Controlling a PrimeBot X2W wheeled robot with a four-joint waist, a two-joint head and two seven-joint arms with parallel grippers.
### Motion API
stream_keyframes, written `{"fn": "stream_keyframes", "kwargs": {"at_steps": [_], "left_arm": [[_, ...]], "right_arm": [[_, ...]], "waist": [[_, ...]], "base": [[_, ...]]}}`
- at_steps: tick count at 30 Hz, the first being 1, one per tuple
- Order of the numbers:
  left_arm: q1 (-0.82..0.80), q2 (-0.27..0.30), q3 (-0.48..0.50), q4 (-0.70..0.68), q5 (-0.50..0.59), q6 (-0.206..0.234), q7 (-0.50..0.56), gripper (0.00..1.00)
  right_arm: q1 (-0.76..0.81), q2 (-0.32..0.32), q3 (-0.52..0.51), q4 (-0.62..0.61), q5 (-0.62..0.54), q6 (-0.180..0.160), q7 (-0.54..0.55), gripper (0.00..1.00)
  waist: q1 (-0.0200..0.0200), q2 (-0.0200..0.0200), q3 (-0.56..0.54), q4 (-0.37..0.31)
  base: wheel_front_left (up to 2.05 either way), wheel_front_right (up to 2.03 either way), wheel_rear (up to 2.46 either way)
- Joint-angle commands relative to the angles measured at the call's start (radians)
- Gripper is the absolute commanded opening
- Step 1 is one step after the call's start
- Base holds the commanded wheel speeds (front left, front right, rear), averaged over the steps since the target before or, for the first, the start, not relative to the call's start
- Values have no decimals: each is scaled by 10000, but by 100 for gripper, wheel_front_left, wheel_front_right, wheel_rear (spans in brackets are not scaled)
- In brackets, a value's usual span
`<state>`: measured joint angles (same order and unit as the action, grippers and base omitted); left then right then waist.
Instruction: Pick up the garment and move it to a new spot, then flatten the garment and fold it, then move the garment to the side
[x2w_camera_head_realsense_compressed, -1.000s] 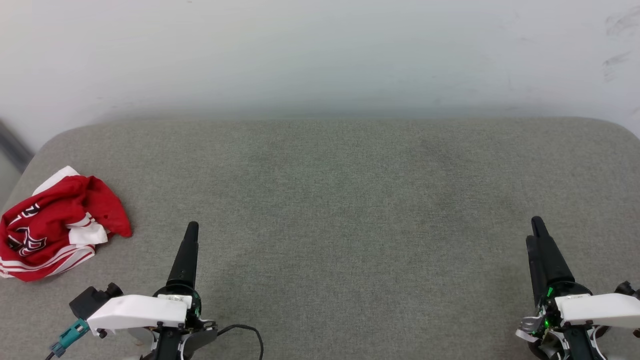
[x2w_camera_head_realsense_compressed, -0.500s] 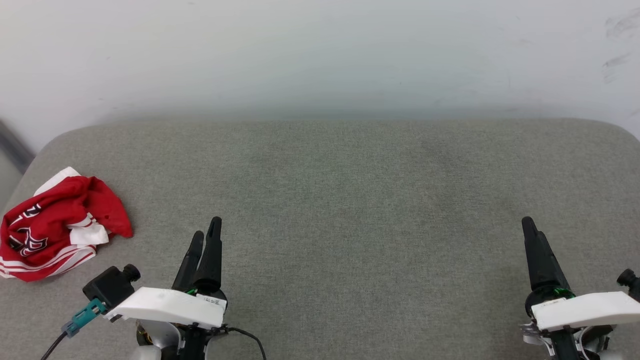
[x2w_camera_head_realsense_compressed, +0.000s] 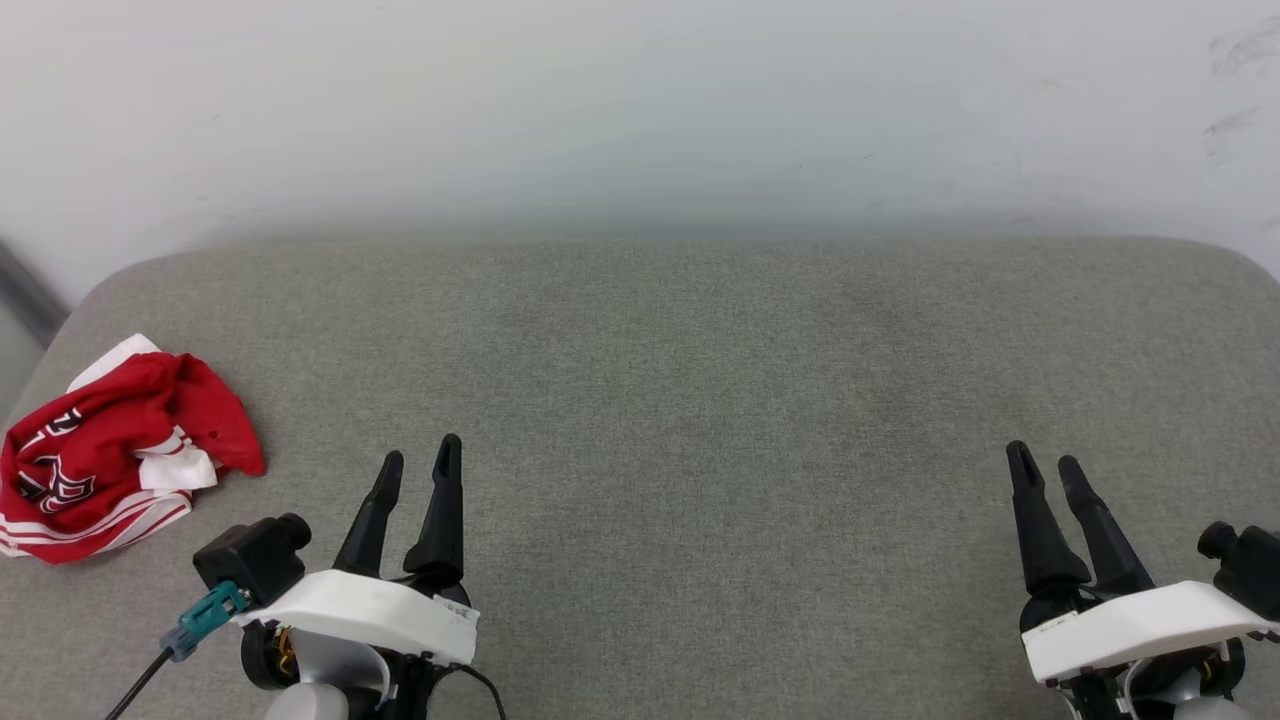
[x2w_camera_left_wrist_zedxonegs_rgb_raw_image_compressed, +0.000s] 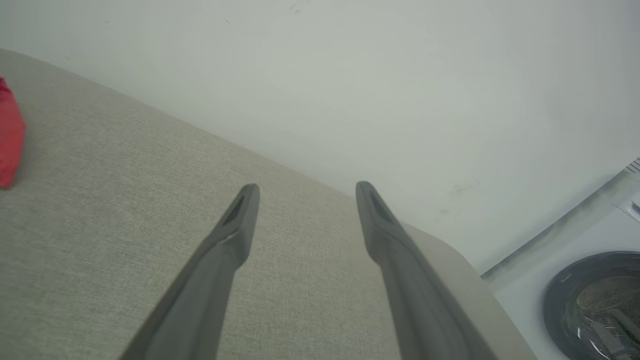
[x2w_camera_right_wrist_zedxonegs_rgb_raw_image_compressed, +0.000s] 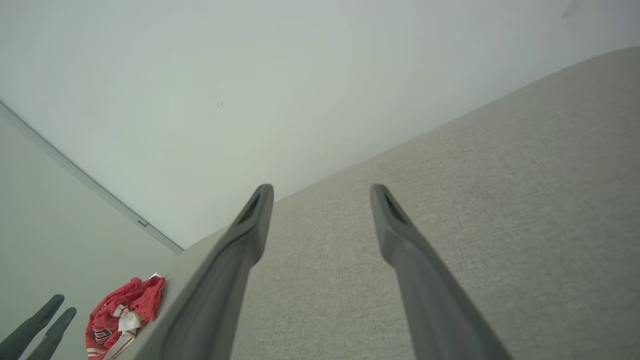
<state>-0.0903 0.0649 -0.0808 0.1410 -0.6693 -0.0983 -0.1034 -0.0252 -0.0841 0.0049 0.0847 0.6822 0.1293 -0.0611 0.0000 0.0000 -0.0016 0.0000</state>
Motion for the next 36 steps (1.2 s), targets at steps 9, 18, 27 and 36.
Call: {"fn": "stream_keyframes", "kwargs": {"at_steps": [9,18,27,36], "left_arm": [[-305,300,-305,40,1401,253,-340,100],[-349,427,-533,187,2340,433,-571,100],[-430,471,-693,466,3157,601,-794,100],[-453,490,-815,580,3898,724,-992,100]], "right_arm": [[119,-112,81,-475,-1653,19,36,100],[222,43,-66,-668,-2802,20,134,100],[338,176,-232,-757,-3824,21,190,100],[395,277,-267,-797,-4660,21,86,100]], "waist": [[0,0,-15,19],[0,0,-11,11],[0,0,-3,16],[0,0,-1,25]], "base": [[0,0,0],[0,0,0],[0,0,0],[0,0,0]]}}
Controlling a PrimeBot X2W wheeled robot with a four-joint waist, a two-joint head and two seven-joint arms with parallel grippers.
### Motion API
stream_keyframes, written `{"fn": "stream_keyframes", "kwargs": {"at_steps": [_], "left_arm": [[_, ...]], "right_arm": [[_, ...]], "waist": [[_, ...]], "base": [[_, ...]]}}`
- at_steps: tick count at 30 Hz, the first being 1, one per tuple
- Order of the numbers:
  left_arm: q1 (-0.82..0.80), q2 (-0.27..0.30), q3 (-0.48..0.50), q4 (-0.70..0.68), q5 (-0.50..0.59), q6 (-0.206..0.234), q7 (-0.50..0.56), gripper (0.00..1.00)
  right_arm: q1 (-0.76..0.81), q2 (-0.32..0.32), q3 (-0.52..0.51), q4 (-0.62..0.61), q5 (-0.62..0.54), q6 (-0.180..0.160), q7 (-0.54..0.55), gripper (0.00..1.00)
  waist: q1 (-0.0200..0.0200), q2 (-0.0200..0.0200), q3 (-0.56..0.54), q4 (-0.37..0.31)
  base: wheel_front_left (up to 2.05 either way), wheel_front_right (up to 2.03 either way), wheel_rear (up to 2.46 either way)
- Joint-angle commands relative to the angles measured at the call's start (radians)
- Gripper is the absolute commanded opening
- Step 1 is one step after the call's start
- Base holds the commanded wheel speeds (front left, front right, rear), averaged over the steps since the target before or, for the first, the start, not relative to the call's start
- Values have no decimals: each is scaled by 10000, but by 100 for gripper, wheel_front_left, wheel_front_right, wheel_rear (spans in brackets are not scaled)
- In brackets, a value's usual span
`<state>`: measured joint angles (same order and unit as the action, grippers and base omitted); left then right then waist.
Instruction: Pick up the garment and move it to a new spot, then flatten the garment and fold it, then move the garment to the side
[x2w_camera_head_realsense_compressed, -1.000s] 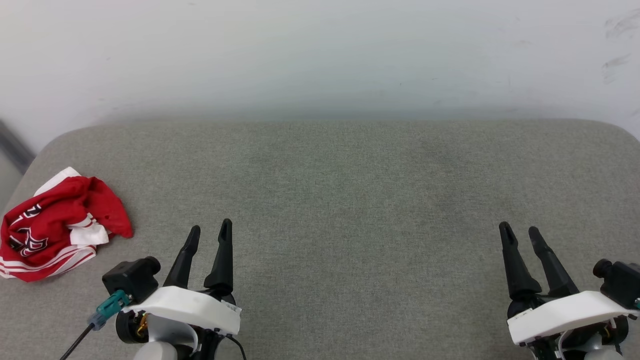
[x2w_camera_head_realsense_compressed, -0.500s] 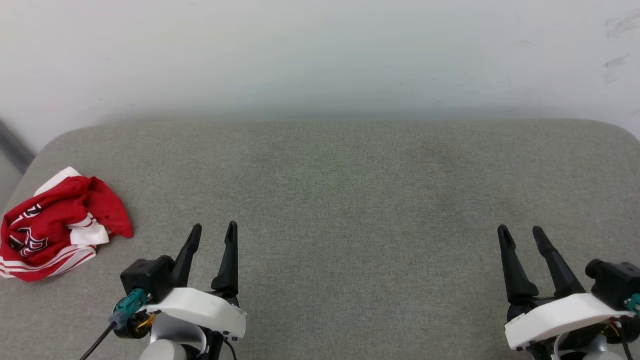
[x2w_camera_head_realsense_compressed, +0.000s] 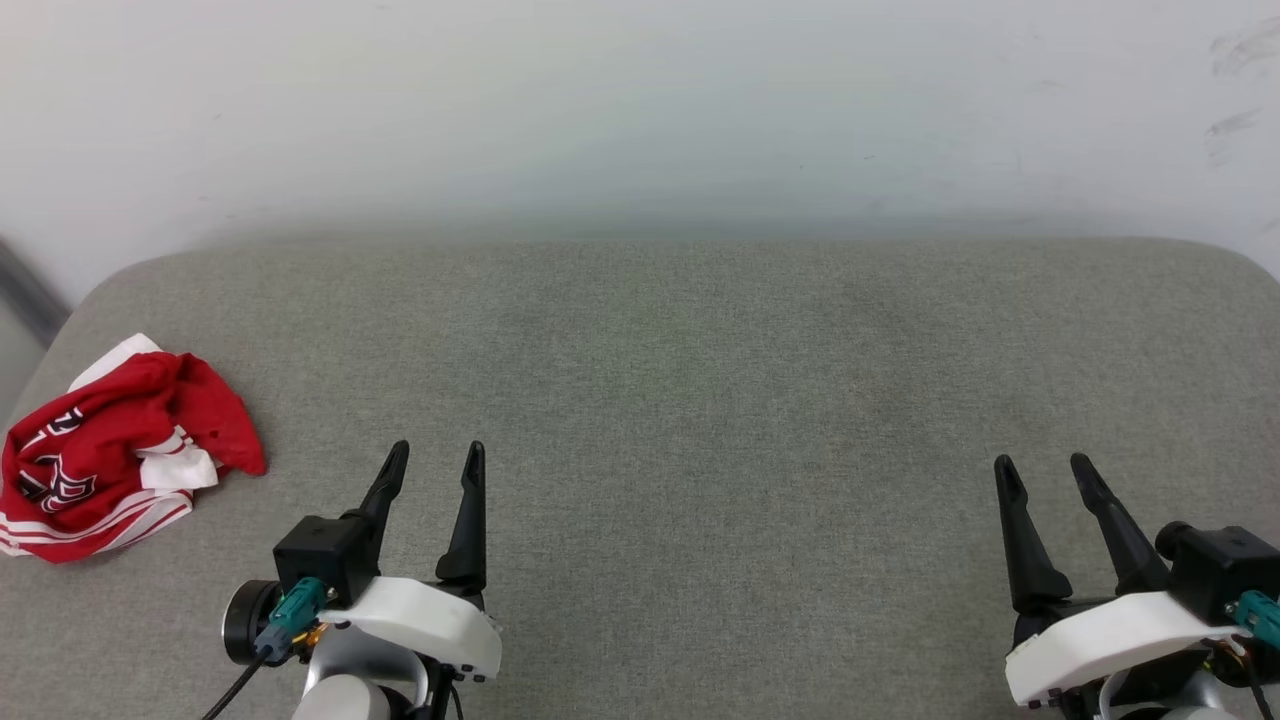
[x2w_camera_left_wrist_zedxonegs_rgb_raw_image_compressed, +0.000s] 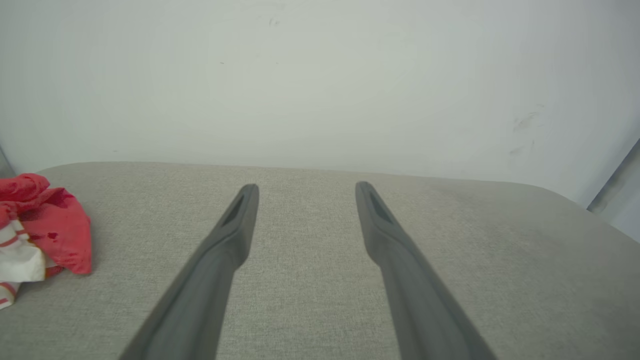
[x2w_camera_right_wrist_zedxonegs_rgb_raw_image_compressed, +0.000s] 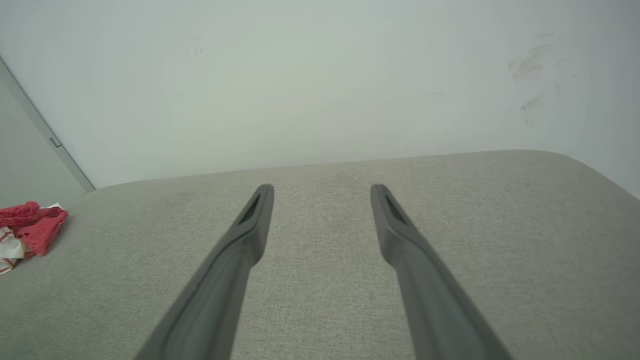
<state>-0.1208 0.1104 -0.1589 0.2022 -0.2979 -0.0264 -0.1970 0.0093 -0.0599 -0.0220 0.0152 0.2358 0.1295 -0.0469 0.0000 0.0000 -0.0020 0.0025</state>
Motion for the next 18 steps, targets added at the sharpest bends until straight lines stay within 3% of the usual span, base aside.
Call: {"fn": "stream_keyframes", "kwargs": {"at_steps": [1,18], "left_arm": [[-148,37,-46,-26,257,18,-85,100],[-109,-111,98,291,1137,4,-425,100]], "right_arm": [[54,42,10,-109,-288,19,-66,100],[130,107,-99,-235,-1123,20,-340,100]], "waist": [[0,0,5,-2],[0,0,23,34]], "base": [[0,0,0],[0,0,0]]}}
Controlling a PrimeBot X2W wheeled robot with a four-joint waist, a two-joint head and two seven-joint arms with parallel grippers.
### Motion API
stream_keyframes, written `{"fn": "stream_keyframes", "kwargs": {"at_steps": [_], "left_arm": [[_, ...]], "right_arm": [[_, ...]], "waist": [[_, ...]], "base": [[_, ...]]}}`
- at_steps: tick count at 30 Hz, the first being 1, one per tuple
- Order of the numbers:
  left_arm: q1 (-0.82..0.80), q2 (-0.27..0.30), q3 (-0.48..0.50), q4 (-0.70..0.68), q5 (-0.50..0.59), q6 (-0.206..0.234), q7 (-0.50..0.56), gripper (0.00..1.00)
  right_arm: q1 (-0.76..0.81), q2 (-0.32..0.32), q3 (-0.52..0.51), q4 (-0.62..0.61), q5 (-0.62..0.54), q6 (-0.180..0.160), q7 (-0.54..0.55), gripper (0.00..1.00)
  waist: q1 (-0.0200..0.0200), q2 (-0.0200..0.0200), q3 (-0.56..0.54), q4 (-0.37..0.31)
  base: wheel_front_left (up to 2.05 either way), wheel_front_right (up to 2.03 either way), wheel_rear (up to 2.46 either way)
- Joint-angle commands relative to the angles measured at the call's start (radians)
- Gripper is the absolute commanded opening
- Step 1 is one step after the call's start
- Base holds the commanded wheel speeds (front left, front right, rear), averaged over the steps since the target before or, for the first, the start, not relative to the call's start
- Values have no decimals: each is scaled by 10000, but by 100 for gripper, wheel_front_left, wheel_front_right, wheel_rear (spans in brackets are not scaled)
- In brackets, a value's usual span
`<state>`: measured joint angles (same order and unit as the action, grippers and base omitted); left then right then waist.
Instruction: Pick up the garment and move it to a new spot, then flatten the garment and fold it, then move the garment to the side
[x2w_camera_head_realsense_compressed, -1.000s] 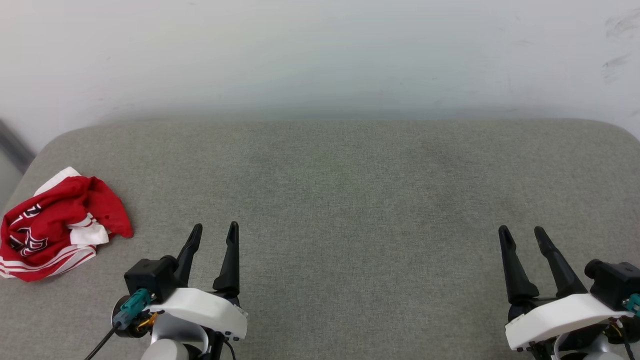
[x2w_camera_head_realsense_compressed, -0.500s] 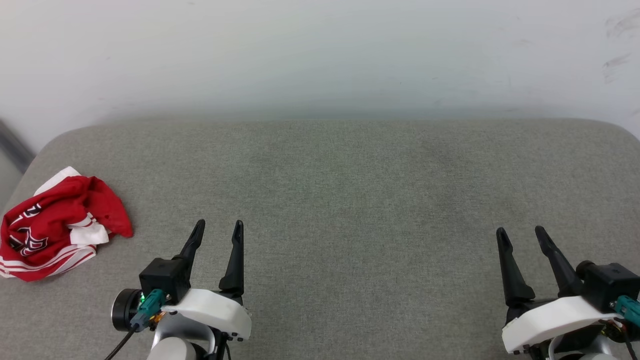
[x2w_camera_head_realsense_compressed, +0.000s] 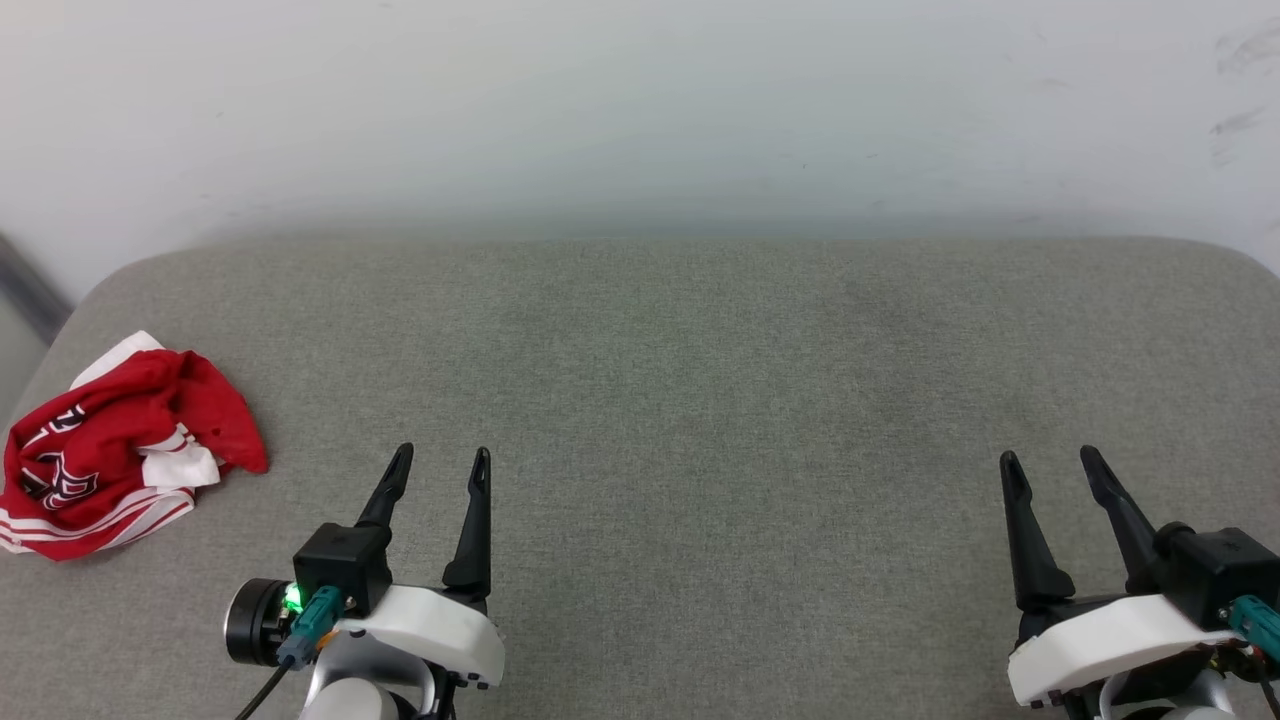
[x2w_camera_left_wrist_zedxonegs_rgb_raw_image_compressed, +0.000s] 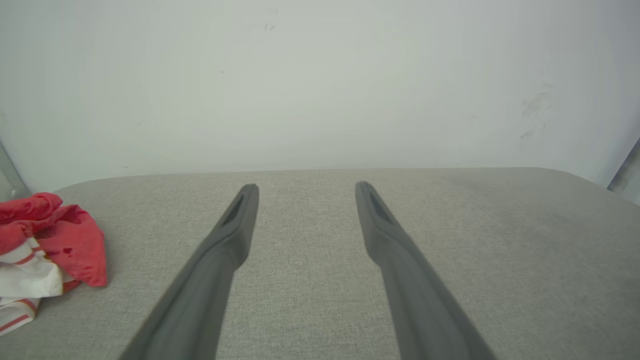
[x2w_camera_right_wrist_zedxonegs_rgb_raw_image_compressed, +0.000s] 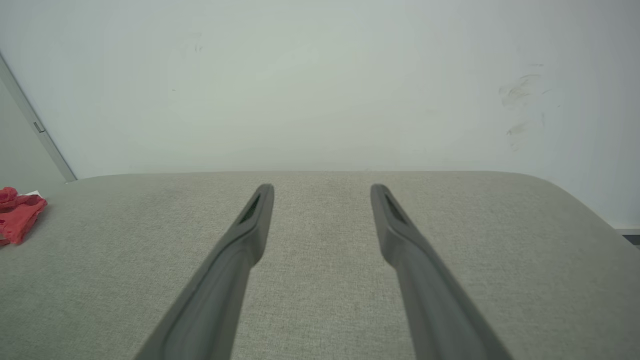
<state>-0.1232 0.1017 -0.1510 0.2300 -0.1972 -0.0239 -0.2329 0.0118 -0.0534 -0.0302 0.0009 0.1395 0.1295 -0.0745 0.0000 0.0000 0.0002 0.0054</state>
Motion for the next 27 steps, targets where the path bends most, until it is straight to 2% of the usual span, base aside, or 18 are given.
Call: {"fn": "stream_keyframes", "kwargs": {"at_steps": [1,14,20,27], "left_arm": [[-92,-31,33,26,200,-33,-95,100],[-186,-248,189,229,797,-214,-319,100],[-282,-343,416,319,573,-269,-327,100],[-295,-402,843,356,440,-237,-327,100]], "right_arm": [[106,42,-35,-91,-184,20,-78,100],[150,46,-135,-137,-691,20,-303,100],[159,46,-1,-249,-662,11,-243,100],[153,45,371,-462,-561,12,-114,100]], "waist": [[0,0,2,10],[0,0,9,193],[0,0,27,703],[0,0,93,1739]], "base": [[0,0,0],[0,0,0],[0,0,0],[0,0,0]]}}
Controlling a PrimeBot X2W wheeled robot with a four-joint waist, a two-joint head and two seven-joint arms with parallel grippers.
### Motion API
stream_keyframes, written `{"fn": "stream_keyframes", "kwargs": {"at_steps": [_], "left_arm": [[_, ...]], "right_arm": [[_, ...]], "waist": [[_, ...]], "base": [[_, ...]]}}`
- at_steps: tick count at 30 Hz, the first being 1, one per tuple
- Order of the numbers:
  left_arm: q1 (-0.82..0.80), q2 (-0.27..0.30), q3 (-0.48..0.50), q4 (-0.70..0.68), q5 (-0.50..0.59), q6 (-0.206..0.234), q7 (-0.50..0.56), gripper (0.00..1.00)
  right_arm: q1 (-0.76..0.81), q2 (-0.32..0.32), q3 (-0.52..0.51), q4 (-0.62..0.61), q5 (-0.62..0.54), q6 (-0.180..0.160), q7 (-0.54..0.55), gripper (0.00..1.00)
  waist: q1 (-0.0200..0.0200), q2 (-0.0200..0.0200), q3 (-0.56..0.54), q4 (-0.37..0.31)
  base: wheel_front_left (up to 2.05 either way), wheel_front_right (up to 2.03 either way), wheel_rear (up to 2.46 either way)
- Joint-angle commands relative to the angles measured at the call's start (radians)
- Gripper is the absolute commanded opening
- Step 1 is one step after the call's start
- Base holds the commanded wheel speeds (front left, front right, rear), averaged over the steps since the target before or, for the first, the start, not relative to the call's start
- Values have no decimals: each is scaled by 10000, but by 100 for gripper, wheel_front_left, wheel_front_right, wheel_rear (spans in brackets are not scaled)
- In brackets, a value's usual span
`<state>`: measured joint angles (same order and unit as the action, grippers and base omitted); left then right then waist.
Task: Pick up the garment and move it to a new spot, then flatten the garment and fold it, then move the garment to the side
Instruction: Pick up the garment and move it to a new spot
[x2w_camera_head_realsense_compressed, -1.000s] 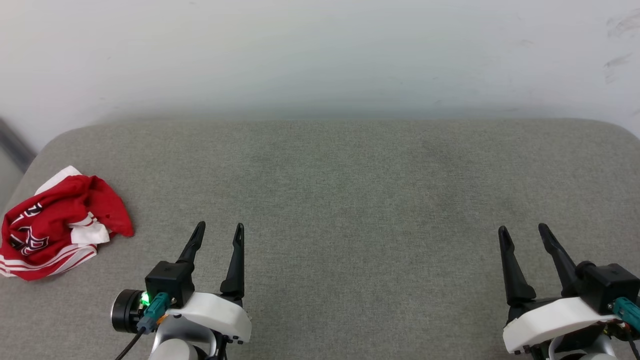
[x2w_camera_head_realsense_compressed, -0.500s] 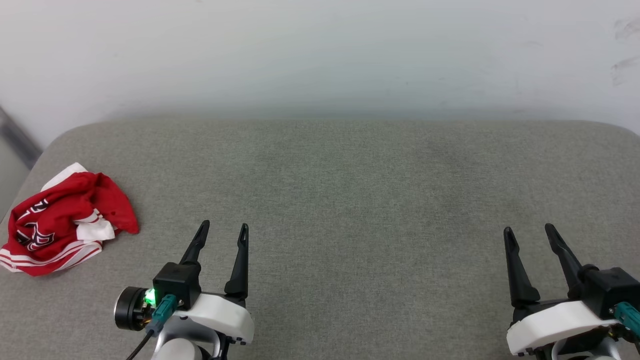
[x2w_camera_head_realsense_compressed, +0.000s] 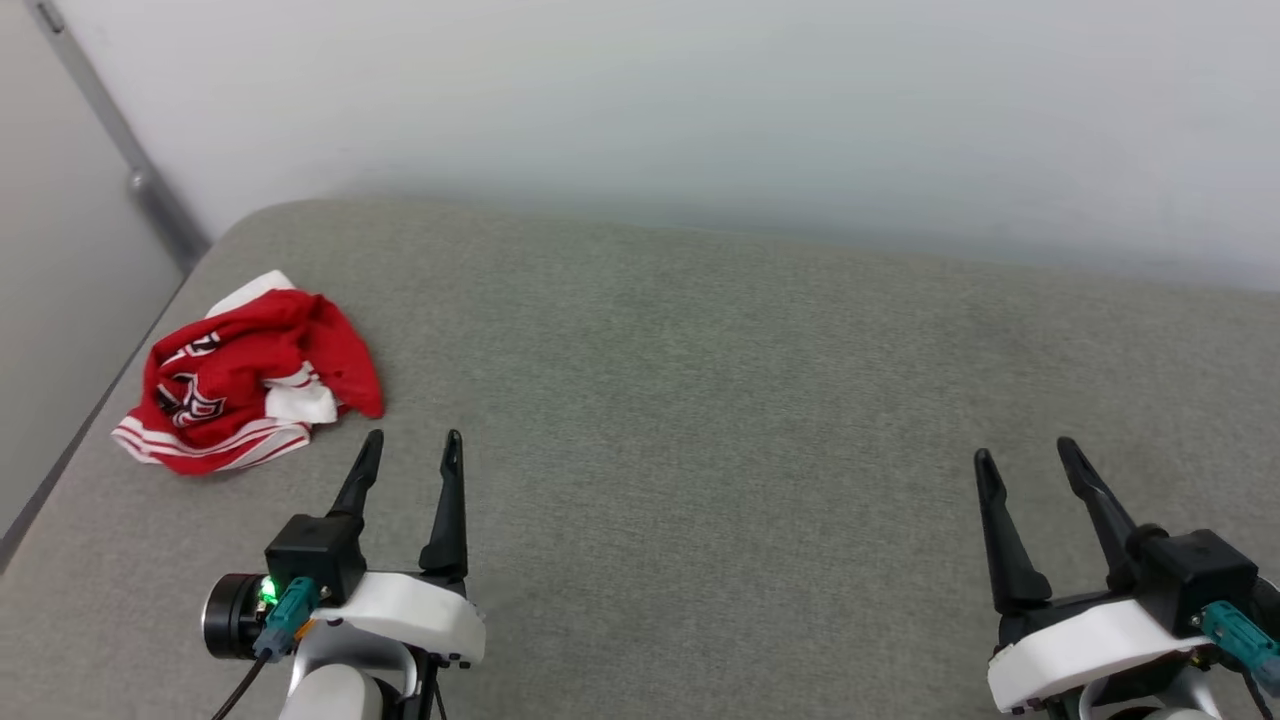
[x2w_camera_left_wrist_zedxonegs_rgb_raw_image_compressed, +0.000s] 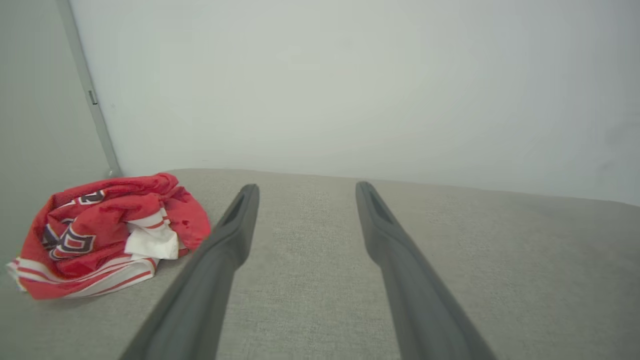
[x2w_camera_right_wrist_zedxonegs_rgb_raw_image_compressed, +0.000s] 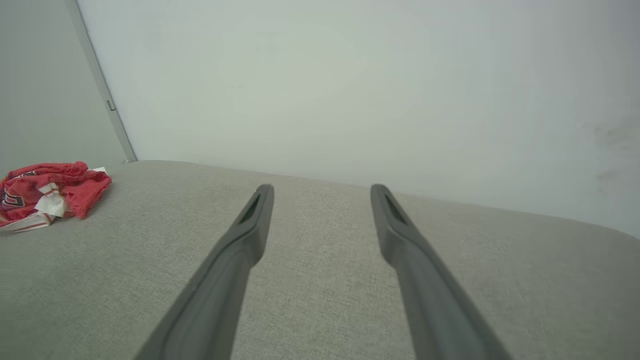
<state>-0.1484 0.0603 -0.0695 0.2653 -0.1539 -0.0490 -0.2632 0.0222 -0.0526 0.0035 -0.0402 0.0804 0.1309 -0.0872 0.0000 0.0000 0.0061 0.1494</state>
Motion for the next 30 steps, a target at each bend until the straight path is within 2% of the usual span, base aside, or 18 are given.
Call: {"fn": "stream_keyframes", "kwargs": {"at_steps": [1,3,4,5,17,30], "left_arm": [[-46,7,49,36,25,0,-23,100],[-21,5,218,37,66,47,-24,100],[62,43,439,68,190,73,-24,100],[76,76,512,85,218,73,-24,100],[164,121,960,67,447,2,-23,100],[-364,83,1210,127,380,-169,-24,100]], "right_arm": [[49,37,25,-78,43,-1,31,100],[-5,34,168,-87,42,-3,58,100],[-114,34,360,-140,17,-3,112,100],[-145,31,426,-161,22,-3,128,100],[-380,30,821,-353,-76,-3,260,100],[-639,30,916,-554,-236,-3,420,100]], "waist": [[0,0,48,491],[0,0,65,808],[0,0,96,1448],[0,0,102,1603],[0,0,233,2921],[0,0,743,2922]], "base": [[0,0,0],[0,0,0],[0,0,0],[0,0,0],[0,0,0],[0,0,0]]}}
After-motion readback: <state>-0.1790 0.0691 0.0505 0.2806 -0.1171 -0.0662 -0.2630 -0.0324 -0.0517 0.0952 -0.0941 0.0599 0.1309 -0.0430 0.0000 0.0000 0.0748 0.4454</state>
